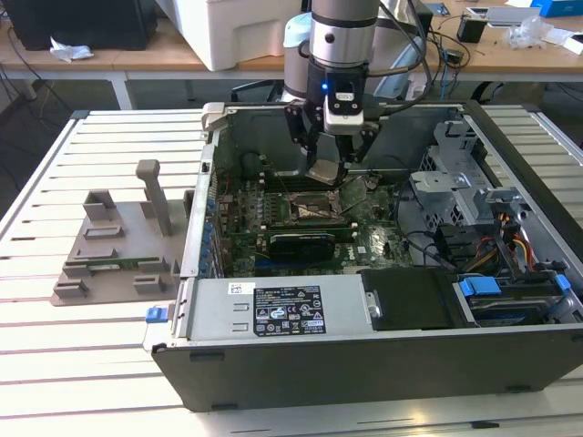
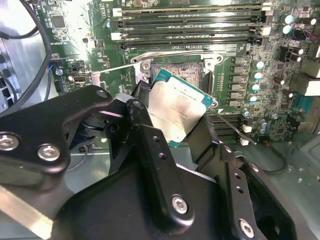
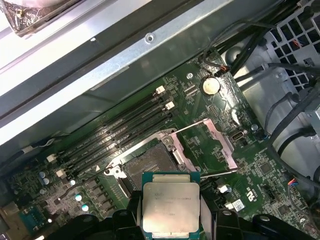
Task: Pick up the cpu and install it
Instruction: 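Place the cpu into insertion slot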
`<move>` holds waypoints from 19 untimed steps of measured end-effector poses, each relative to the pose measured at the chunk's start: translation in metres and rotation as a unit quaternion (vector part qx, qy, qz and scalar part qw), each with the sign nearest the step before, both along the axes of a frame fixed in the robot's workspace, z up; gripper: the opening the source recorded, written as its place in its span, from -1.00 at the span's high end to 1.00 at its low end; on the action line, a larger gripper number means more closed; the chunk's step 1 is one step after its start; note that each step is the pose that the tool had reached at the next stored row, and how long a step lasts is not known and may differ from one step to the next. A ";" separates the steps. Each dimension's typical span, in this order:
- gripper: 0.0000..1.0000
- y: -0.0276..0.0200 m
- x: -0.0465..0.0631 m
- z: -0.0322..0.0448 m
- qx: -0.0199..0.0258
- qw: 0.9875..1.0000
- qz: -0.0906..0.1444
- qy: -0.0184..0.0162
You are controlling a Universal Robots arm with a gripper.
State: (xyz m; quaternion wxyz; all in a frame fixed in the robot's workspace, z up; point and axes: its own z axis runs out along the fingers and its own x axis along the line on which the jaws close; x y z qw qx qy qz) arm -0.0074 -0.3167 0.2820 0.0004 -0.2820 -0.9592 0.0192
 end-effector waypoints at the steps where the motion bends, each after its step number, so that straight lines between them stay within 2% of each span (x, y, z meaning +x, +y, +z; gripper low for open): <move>1: -0.09 0.0000 0.000 0.0000 0.000 1.000 -0.003 0.000; 19: -0.09 0.0000 0.000 0.0000 -0.005 0.999 -0.043 0.000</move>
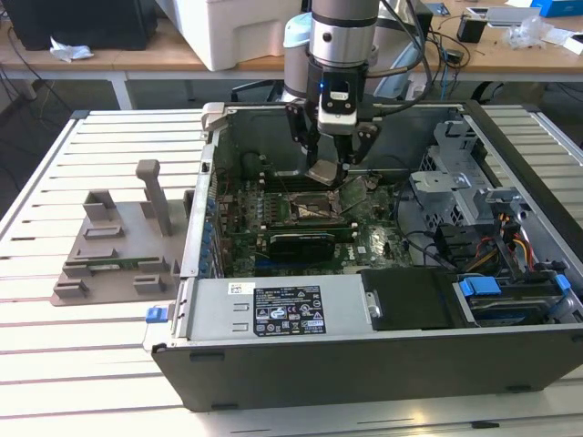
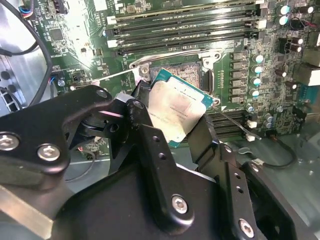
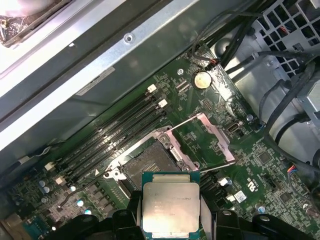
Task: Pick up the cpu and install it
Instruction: 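Place the cpu into insertion slot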
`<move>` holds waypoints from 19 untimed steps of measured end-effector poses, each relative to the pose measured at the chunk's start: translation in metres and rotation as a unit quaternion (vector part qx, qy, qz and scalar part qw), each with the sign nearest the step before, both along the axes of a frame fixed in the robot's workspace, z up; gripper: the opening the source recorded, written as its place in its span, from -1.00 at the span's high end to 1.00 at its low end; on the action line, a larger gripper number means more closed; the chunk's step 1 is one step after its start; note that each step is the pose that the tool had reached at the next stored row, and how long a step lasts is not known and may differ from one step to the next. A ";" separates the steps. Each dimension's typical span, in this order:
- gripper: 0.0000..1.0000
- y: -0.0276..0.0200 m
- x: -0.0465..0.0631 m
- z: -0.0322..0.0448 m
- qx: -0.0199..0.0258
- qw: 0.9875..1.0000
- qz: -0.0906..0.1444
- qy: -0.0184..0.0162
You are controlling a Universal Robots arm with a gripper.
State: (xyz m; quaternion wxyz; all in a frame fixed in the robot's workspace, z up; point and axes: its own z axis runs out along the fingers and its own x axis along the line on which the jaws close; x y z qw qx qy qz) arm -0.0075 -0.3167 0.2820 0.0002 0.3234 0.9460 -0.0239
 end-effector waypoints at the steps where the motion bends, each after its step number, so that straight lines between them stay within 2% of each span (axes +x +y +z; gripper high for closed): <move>1: -0.09 0.0000 0.000 0.0000 0.000 1.000 -0.002 0.000; 4: -0.09 0.0000 0.000 0.0000 0.000 1.000 -0.010 0.000; 6: -0.09 0.0000 0.000 0.0000 -0.001 1.000 -0.028 0.000; 7: -0.09 0.0000 0.000 0.0000 -0.002 0.999 -0.044 0.000; 10: -0.09 0.0000 0.000 0.0000 -0.003 0.998 -0.070 0.000; 15: -0.09 0.0000 0.000 0.0000 -0.004 0.996 -0.084 0.000; 19: -0.09 0.0000 0.000 0.0000 -0.005 0.995 -0.102 0.000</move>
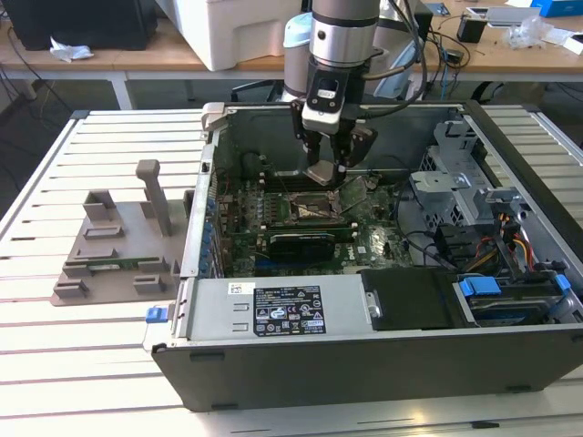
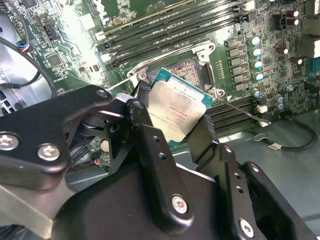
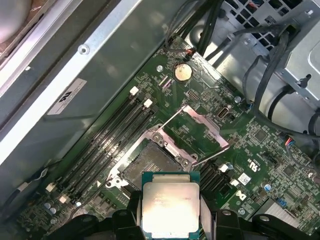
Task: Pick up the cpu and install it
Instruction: 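Place the cpu into insertion slot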
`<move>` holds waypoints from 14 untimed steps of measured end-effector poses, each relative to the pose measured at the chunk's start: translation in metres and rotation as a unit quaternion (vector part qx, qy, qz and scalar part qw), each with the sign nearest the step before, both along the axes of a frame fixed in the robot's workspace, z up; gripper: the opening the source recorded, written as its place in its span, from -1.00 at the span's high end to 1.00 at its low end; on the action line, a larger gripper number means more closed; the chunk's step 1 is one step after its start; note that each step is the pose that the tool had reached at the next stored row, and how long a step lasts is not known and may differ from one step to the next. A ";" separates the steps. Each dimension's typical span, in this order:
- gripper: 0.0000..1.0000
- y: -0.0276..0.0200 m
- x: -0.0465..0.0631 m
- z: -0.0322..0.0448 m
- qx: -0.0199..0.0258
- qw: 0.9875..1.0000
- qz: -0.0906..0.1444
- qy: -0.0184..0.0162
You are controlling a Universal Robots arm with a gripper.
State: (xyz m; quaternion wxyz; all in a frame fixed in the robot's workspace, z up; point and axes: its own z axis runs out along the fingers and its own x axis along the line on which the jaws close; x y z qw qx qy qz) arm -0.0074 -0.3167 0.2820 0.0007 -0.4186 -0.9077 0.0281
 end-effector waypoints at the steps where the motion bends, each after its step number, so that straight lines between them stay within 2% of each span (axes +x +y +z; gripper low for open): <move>1: -0.09 0.0000 0.000 0.0000 0.000 1.000 -0.004 0.000; 14: -0.09 0.0000 0.000 0.0000 -0.002 0.999 -0.046 0.000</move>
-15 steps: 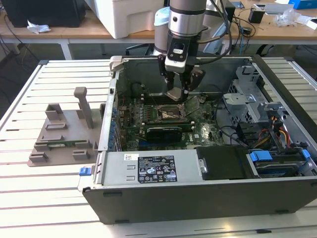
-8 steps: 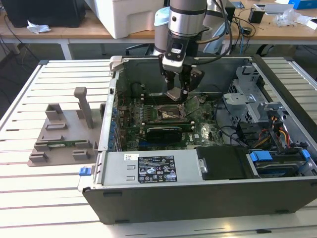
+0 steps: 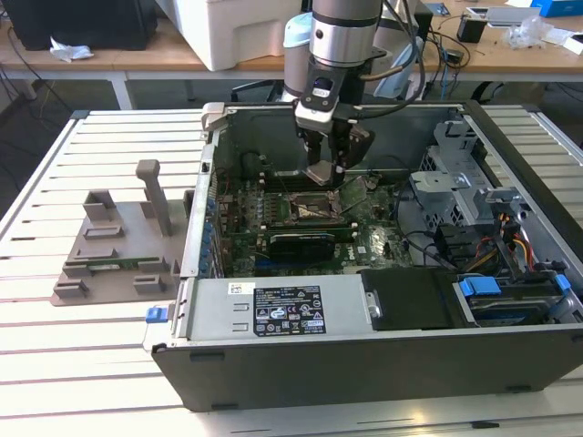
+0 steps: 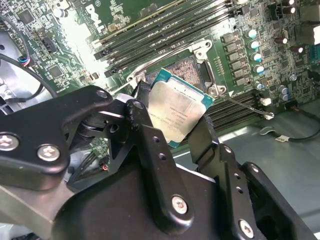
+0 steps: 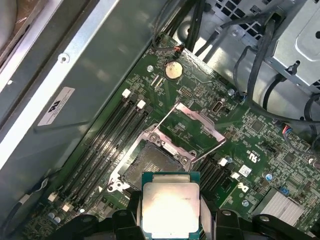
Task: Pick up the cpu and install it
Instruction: 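Place the cpu into insertion slot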
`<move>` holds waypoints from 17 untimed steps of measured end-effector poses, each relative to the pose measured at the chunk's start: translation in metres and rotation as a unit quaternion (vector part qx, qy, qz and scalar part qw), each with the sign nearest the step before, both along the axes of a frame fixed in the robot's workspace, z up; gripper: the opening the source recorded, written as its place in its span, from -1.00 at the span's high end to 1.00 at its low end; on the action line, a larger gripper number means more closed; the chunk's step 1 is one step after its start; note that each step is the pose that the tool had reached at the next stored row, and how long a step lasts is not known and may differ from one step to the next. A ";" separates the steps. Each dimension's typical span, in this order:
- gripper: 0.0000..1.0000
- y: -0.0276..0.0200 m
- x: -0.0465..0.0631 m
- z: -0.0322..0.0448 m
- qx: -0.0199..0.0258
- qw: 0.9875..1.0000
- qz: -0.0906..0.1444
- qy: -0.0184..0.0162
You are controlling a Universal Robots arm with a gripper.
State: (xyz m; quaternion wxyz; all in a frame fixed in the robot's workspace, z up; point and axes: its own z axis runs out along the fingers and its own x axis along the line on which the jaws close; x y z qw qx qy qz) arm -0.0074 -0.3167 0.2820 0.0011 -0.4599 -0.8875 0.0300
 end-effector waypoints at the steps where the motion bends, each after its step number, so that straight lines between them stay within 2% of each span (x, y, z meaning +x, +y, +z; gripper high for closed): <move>1: -0.09 0.0000 0.000 0.0000 0.000 1.000 -0.003 0.000; 17: -0.09 0.0000 0.000 0.0000 -0.002 0.999 -0.042 0.000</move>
